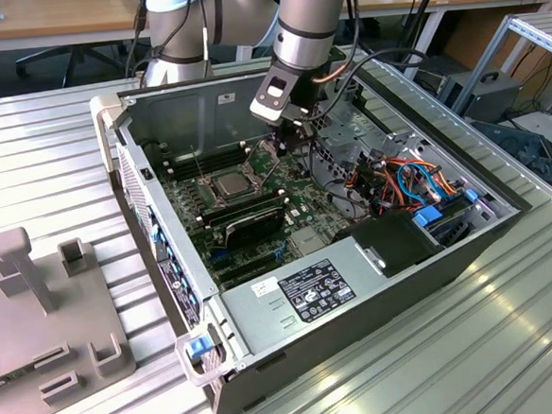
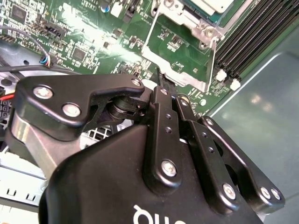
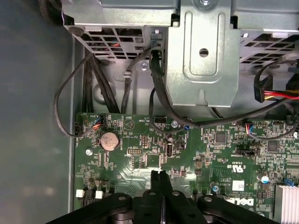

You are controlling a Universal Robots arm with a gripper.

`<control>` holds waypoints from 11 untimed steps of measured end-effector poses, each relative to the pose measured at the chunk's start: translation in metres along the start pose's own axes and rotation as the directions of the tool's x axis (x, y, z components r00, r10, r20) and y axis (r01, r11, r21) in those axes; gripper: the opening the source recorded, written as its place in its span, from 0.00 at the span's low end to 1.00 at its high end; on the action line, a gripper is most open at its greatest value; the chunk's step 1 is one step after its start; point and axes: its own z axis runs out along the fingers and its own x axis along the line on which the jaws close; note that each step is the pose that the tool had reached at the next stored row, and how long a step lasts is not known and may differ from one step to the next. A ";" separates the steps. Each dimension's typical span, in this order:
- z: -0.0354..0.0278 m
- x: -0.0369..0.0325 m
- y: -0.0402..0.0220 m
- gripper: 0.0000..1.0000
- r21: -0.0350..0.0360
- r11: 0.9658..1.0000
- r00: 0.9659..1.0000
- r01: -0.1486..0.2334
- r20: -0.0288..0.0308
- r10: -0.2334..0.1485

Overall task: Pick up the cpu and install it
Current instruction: 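Close the cpu cover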

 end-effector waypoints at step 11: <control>-0.0004 0.0006 -0.0195 0.11 0.000 1.000 1.000 0.000 0.000 0.000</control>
